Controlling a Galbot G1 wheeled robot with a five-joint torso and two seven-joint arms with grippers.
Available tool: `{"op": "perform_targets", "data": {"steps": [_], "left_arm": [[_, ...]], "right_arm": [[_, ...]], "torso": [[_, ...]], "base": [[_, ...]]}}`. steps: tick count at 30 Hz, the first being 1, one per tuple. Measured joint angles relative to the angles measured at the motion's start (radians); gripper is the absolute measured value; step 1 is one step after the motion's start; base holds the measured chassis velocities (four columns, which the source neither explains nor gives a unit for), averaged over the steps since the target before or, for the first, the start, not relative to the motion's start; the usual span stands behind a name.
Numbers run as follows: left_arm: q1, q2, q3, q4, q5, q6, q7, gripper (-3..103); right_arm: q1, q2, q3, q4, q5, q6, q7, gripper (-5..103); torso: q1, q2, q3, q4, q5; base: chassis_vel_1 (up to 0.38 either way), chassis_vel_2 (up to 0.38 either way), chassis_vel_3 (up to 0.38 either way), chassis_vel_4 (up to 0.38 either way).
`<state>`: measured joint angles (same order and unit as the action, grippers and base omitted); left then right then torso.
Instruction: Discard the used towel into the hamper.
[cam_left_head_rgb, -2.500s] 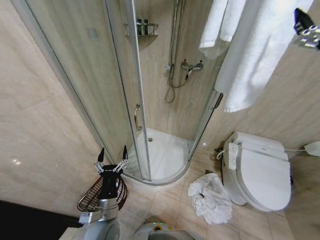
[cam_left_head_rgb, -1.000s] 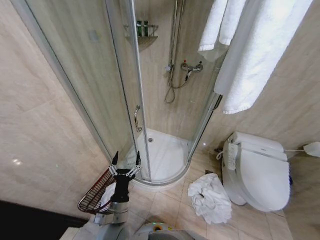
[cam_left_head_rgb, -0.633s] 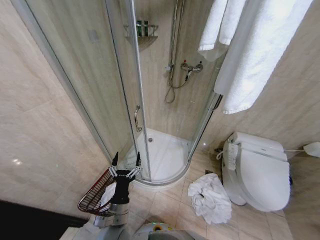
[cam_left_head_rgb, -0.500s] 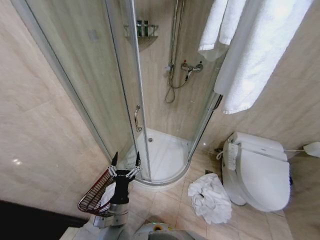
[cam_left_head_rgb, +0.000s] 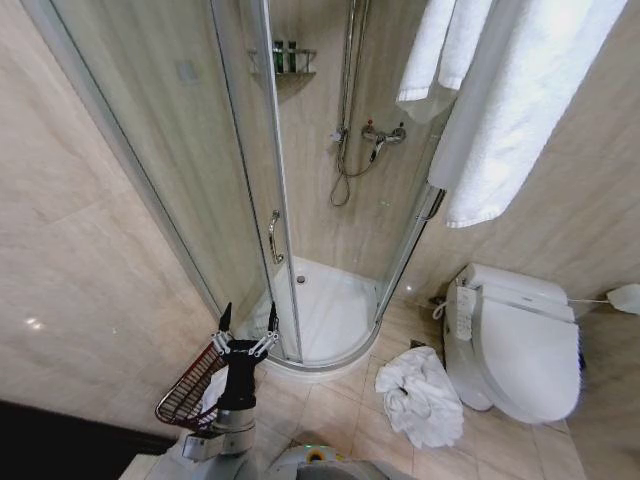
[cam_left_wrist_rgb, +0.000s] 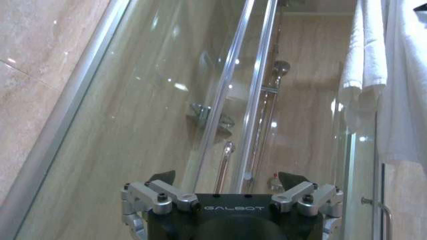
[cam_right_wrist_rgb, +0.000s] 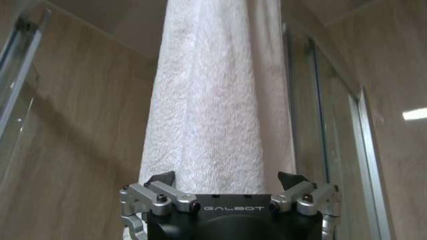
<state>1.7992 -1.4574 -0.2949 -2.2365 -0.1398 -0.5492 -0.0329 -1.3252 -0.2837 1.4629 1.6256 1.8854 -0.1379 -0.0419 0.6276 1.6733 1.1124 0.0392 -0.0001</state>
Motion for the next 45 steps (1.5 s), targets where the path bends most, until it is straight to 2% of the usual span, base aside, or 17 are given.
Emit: {"op": "perform_targets", "data": {"steps": [6,8,9,11,12,15,18,20,23,25,26,29,30,33,40,45], "left_arm": [[-0.003,-0.016,0.017,0.019,0.007,-0.007,0.001,100],[-0.003,-0.019,0.019,0.02,0.008,-0.009,0.001,100],[-0.003,-0.019,0.019,0.02,0.008,-0.009,0.001,100],[-0.003,-0.017,0.017,0.021,0.008,-0.01,0.001,100],[-0.003,-0.017,0.017,0.021,0.008,-0.01,0.001,100],[-0.008,-0.013,0.014,0.028,0.005,-0.009,0.001,100],[-0.012,-0.013,0.015,0.032,0.004,-0.008,0.0,100],[-0.014,-0.013,0.018,0.035,0.003,-0.007,0.0,100],[-0.016,-0.013,0.019,0.036,0.003,-0.006,0.0,100],[-0.016,-0.012,0.019,0.037,0.003,-0.006,0.0,100],[-0.016,-0.012,0.019,0.037,0.003,-0.006,0.0,100],[-0.017,-0.007,0.016,0.038,0.002,-0.006,-0.001,100],[-0.017,-0.007,0.016,0.038,0.002,-0.006,-0.001,100],[-0.02,-0.006,0.016,0.041,0.001,-0.005,-0.002,100],[-0.021,-0.005,0.015,0.041,-0.001,-0.005,-0.003,100],[-0.02,-0.003,0.012,0.039,-0.003,-0.005,-0.004,100]], "right_arm": [[-0.017,-0.02,-0.008,0.002,0.027,-0.002,-0.013,101],[-0.026,-0.026,-0.008,-0.005,0.029,0.0,-0.023,94],[-0.026,-0.026,-0.008,-0.005,0.029,0.0,-0.023,94],[-0.03,-0.027,-0.008,-0.018,0.029,0.002,-0.03,83],[-0.03,-0.027,-0.008,-0.018,0.029,0.002,-0.03,83],[-0.029,-0.024,-0.014,-0.029,0.025,0.005,-0.049,66],[-0.027,-0.022,-0.019,-0.03,0.022,0.007,-0.059,61],[-0.027,-0.022,-0.022,-0.03,0.018,0.012,-0.067,51],[-0.028,-0.022,-0.023,-0.03,0.016,0.015,-0.071,45],[-0.029,-0.024,-0.024,-0.03,0.012,0.019,-0.077,34],[-0.029,-0.024,-0.024,-0.03,0.012,0.019,-0.077,34],[-0.029,-0.023,-0.025,-0.024,0.008,0.024,-0.079,18],[-0.029,-0.023,-0.025,-0.024,0.008,0.024,-0.079,18],[-0.024,-0.017,-0.031,-0.014,0.003,0.027,-0.079,6],[-0.013,-0.007,-0.035,0.0,0.002,0.028,-0.075,5],[0.015,0.043,-0.04,0.074,-0.044,0.042,-0.045,5]], "torso": [[0.0,0.0,0.0,0.0,0.0],[0.0,0.0,0.0,0.0,0.0],[0.0,0.0,0.0,0.0,0.0],[0.0,0.0,0.0,0.0001,0.0001],[0.0,0.0,0.0,0.0001,0.0001],[0.0,0.0,0.0,-0.0001,0.0001],[0.0,0.0,0.0,-0.0001,0.0001],[0.0,-0.001,0.0,-0.0001,0.0001],[0.0,-0.001,0.0,-0.0001,0.0001],[0.0,-0.001,0.0,0.0,0.0001],[0.0,-0.001,0.0,0.0,0.0001],[0.0,-0.001,0.0,0.0,0.0],[0.0,-0.001,0.0,0.0,0.0],[0.0,-0.001,0.0,0.0,0.0],[0.0,-0.001,0.0,0.0,0.0],[0.0,-0.001,0.0,-0.0001,0.0001]], "base": [[0.0,0.0,0.0,0.0],[0.0,0.0,0.0,0.0],[0.0,0.0,0.0,0.0],[0.0,0.0,0.0,0.0],[0.0,0.0,0.0,0.0],[0.0,0.0,0.0,0.0],[0.0,0.0,0.0,0.0],[0.0,0.0,0.0,0.0],[0.0,0.0,0.0,0.0],[0.0,0.0,0.0,0.0],[0.0,0.0,0.0,0.0],[0.0,0.0,0.0,0.0],[0.0,0.0,0.0,0.0],[0.0,0.0,0.0,0.0],[0.0,0.0,0.0,0.0],[0.0,0.0,0.0,0.0]]}}
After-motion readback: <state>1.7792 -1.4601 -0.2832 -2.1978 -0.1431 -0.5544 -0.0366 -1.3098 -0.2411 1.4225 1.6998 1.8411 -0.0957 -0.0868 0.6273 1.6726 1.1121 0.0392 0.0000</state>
